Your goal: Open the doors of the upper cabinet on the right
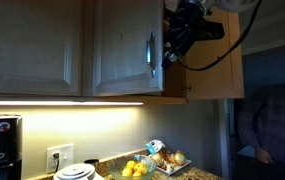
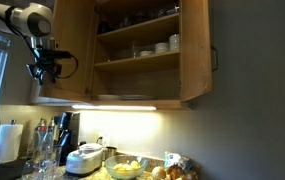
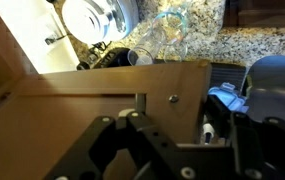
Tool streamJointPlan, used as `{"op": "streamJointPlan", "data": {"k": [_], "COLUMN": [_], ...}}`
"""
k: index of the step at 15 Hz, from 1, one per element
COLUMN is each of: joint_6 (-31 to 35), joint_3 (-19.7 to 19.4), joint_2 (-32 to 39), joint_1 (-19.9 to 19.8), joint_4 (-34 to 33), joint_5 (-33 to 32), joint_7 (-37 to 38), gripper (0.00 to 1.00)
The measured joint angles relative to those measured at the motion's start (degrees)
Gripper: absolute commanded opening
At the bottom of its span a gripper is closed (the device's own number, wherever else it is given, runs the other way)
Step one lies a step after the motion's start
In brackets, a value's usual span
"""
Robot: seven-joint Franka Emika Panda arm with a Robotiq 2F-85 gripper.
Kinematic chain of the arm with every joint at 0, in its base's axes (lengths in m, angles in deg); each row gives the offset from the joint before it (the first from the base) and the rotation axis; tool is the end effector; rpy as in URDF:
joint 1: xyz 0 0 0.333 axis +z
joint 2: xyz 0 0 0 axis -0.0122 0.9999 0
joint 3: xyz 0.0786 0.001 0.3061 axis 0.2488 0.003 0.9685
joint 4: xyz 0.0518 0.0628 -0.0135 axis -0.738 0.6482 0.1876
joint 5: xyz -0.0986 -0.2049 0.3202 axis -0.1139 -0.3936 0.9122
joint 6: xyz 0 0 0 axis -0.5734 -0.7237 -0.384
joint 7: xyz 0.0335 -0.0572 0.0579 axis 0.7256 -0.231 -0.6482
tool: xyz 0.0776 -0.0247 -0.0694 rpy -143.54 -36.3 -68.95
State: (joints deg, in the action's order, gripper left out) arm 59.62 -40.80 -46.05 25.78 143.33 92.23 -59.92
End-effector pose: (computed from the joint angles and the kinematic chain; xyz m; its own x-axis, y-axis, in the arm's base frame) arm 0.3144 0.2559 0.7478 0.0007 0.9137 0.4063 0.9109 -0.1682 0.3768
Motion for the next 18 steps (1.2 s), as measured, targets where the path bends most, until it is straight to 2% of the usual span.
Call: {"op": "streamJointPlan", "data": {"k": [1, 2, 3, 5, 7, 12, 15, 18], "joint_6": [-0.14, -0.38, -0.81, -1.49, -2.28, 1.48, 3.26, 3.24], "joint_3": [-0.19, -0.27, -0.4, -0.8, -1.24, -3.27, -3.52, -3.26], "joint_2": [0.99, 1.8, 2.55, 3.93, 5.01, 11.42, 15.08, 17.27], "joint_1": [0.46, 0.54, 0.53, 0.2, -1.05, -10.03, -13.88, -15.56], "joint_4": [-0.47, -0.92, -1.3, -1.76, -1.96, -2.06, -2.17, -2.2], "joint_5": [1.39, 2.68, 3.7, 4.89, 5.37, 4.29, 2.17, -2.1], "joint_7": [-1.78, -3.05, -3.83, -3.96, -3.2, 0.34, 5.74, 14.34], "gripper": [0.38, 0.88, 0.88, 0.97, 1.0, 1.0, 1.0, 1.0]}}
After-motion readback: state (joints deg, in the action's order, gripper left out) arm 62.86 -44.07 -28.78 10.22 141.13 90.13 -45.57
